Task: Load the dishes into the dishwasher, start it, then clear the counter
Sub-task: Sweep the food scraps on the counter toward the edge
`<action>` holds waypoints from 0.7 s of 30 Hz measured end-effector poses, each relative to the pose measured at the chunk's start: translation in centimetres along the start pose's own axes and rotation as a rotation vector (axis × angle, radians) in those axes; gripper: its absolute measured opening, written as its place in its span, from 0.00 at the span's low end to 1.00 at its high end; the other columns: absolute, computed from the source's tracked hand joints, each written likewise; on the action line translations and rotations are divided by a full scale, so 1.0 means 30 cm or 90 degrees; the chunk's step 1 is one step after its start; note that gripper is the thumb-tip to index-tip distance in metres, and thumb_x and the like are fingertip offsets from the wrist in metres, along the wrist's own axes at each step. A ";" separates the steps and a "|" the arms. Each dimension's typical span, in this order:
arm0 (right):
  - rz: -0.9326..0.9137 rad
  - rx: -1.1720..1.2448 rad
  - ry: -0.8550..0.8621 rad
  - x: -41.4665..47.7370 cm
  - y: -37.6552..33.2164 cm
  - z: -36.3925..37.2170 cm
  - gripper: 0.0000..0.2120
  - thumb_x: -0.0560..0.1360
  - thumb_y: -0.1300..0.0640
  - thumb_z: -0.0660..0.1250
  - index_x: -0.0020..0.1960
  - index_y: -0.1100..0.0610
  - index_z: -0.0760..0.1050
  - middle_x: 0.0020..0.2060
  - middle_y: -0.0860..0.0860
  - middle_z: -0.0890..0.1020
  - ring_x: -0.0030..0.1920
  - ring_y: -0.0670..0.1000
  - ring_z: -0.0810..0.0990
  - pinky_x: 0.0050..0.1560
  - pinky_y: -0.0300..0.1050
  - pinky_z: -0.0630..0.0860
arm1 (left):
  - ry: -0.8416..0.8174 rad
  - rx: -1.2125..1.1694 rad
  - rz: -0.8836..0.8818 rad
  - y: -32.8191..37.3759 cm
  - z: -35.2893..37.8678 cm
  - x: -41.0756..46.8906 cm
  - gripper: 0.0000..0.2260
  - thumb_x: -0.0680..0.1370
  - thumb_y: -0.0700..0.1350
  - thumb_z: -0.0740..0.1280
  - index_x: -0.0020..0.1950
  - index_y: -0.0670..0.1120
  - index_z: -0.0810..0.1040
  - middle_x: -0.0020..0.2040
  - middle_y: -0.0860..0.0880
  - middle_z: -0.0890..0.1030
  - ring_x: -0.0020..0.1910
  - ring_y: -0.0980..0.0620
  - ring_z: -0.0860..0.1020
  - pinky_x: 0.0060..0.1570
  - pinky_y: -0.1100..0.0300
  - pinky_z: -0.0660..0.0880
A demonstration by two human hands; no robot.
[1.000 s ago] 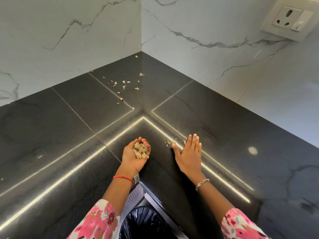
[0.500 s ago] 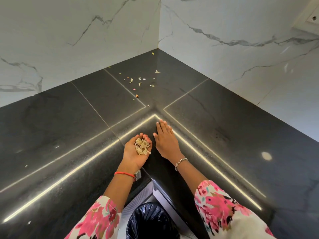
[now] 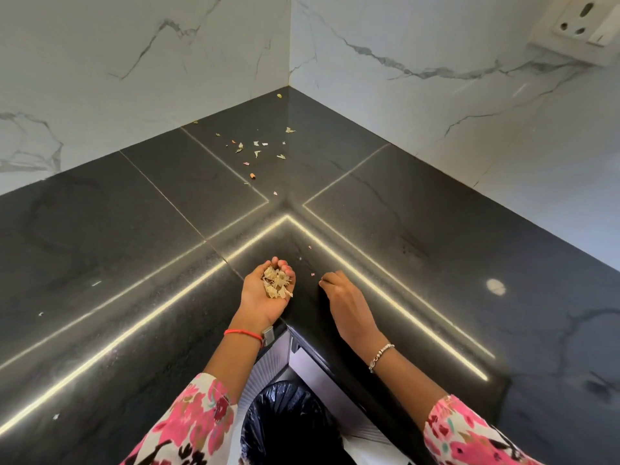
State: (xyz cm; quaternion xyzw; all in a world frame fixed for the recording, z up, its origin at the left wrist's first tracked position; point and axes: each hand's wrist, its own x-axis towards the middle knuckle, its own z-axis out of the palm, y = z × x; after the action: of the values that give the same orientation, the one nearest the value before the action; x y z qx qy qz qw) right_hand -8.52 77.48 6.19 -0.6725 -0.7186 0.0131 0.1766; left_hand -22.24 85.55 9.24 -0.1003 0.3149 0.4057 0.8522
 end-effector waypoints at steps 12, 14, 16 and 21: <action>0.300 0.652 0.092 0.064 -0.156 -0.192 0.06 0.70 0.67 0.70 0.46 0.62 0.83 0.41 0.52 0.85 0.44 0.44 0.83 0.49 0.34 0.77 | -0.005 0.053 -0.028 -0.063 -0.029 -0.046 0.15 0.81 0.42 0.53 0.41 0.40 0.75 0.31 0.42 0.80 0.31 0.48 0.81 0.32 0.57 0.80; 0.196 0.526 0.041 0.050 -0.200 -0.176 0.08 0.73 0.66 0.66 0.51 0.63 0.81 0.48 0.55 0.84 0.49 0.46 0.81 0.55 0.35 0.74 | -0.010 0.071 -0.049 -0.075 -0.029 -0.049 0.13 0.81 0.43 0.54 0.43 0.41 0.75 0.30 0.44 0.81 0.29 0.50 0.81 0.30 0.59 0.80; 0.110 0.388 -0.039 0.042 -0.232 -0.139 0.12 0.77 0.63 0.62 0.57 0.64 0.79 0.57 0.57 0.80 0.58 0.50 0.78 0.63 0.36 0.68 | -0.011 0.064 -0.061 -0.082 -0.026 -0.056 0.12 0.80 0.42 0.55 0.43 0.41 0.76 0.31 0.44 0.81 0.28 0.50 0.82 0.28 0.59 0.80; 0.076 0.393 0.055 0.046 -0.221 -0.158 0.09 0.75 0.63 0.65 0.51 0.63 0.81 0.54 0.56 0.82 0.58 0.47 0.78 0.62 0.36 0.71 | -0.004 0.080 -0.062 -0.070 -0.018 -0.070 0.16 0.80 0.42 0.56 0.37 0.40 0.78 0.30 0.45 0.80 0.28 0.50 0.81 0.30 0.61 0.79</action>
State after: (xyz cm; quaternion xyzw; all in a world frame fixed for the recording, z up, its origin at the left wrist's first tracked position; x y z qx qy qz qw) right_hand -13.66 77.16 12.66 -0.6281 -0.6317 0.2120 0.4018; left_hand -21.88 82.63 9.95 -0.0607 0.3314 0.3433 0.8767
